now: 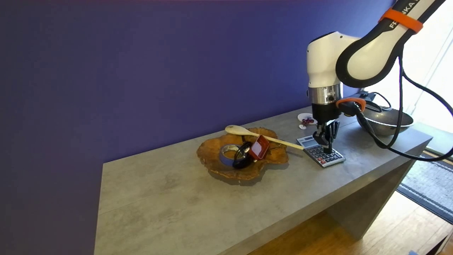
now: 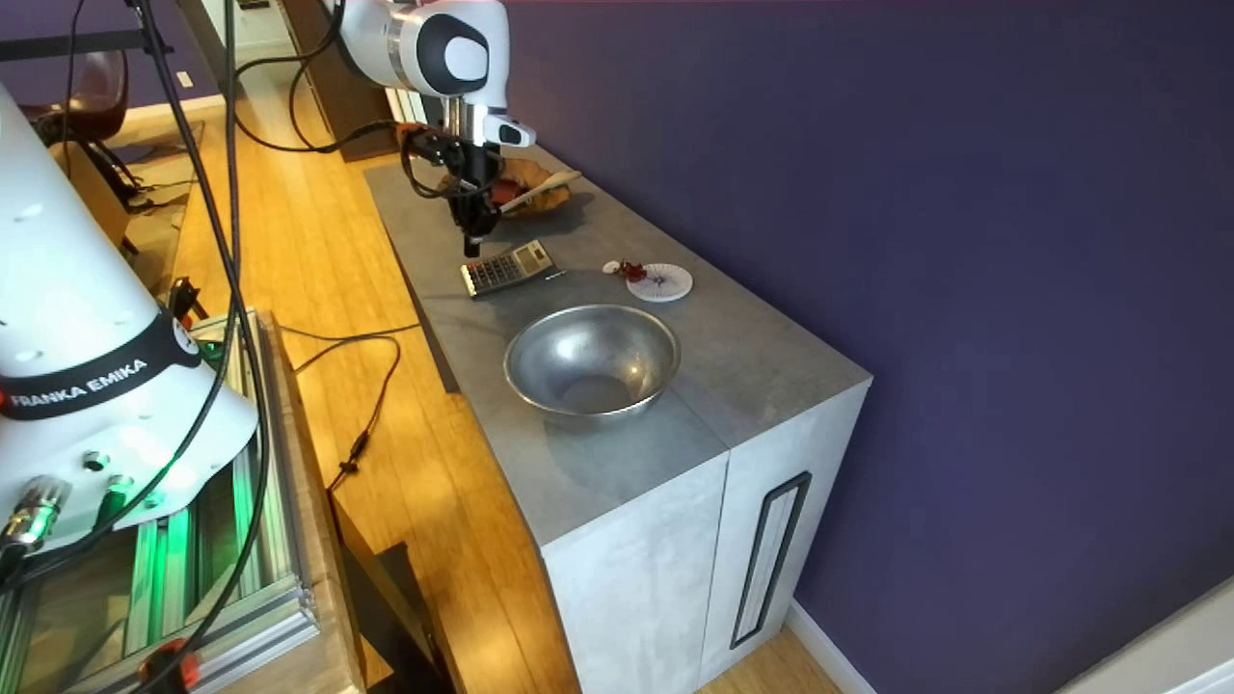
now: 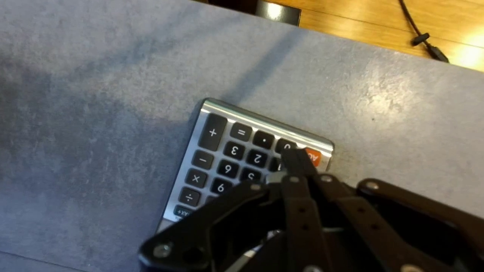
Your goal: Press the buttons on the calculator
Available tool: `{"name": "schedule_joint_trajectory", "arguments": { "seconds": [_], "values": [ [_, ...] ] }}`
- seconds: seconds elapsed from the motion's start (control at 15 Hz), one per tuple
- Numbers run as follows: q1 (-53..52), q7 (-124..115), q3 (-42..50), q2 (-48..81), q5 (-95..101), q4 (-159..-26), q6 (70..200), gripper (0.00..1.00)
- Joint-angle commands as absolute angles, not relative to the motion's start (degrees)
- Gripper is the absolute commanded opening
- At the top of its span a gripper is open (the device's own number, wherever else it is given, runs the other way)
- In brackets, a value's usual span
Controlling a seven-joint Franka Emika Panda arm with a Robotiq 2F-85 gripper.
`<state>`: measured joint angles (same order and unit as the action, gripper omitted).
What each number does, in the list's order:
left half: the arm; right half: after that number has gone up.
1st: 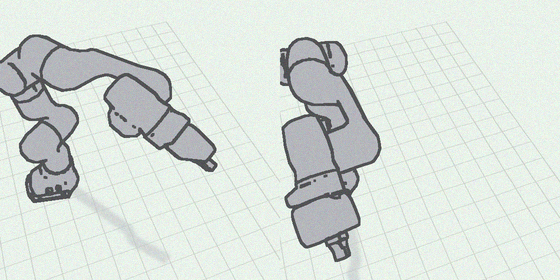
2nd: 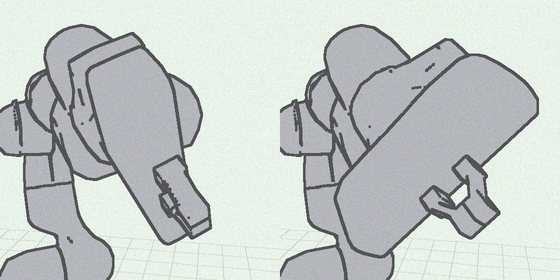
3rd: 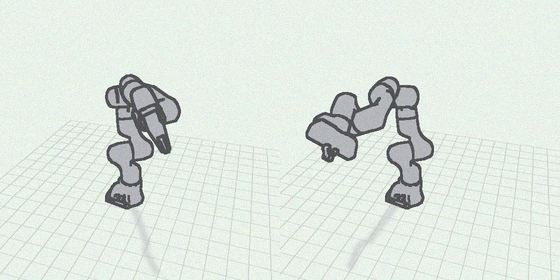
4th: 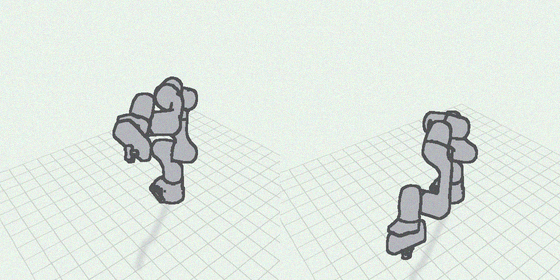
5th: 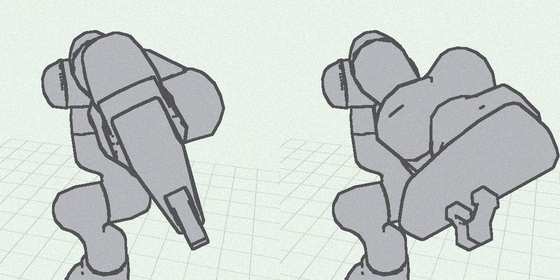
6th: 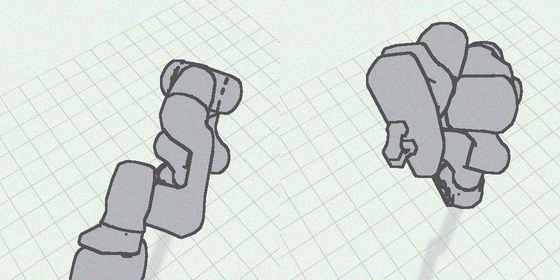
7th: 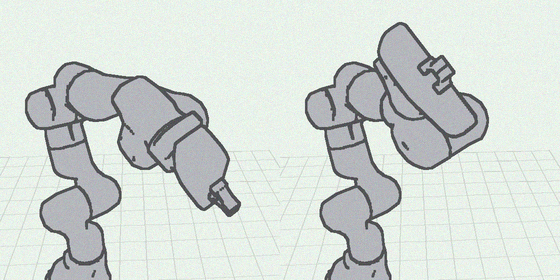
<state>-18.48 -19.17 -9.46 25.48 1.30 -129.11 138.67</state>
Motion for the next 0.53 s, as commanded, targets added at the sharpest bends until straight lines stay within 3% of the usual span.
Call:
{"name": "schedule_joint_trajectory", "arguments": {
  "seconds": [0.0,0.47],
  "values": [
    [-19.47,-19.85,-8.37,27.44,2.49,-126.98,137.73,0.00],
    [-19.22,-19.45,-7.92,28.51,2.00,-127.00,138.63,0.00]
  ]
}}
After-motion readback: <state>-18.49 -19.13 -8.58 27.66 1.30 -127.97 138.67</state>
